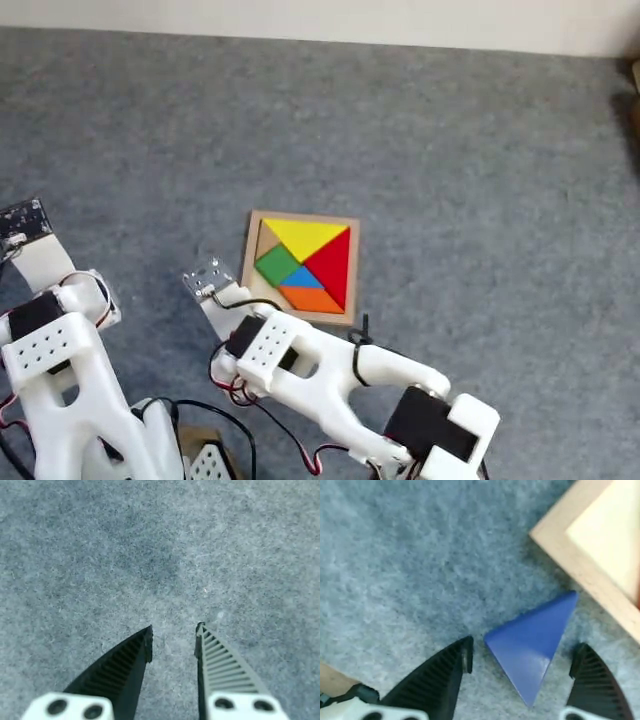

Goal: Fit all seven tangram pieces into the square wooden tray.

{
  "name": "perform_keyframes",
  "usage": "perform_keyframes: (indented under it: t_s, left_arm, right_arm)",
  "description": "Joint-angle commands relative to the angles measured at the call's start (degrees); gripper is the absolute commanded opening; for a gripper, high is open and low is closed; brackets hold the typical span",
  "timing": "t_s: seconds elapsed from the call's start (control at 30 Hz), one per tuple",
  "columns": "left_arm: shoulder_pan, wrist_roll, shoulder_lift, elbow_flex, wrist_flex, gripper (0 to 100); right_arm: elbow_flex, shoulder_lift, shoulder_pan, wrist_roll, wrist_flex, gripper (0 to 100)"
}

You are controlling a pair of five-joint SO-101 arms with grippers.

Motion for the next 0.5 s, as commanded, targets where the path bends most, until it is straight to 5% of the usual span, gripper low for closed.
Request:
perform_keyframes:
  t_s: [0.0,0.47]
  left_arm:
    - [-0.48,0.62,-1.19,-2.15,-0.70,15]
    - [-0.48,0.62,-1.19,-2.24,-0.70,15]
  right_arm:
    - [-2.68,-0.13,2.68,-0.53,-1.10,30.3]
    - [-4.62,0.04,3.12,-0.62,-1.01,30.3]
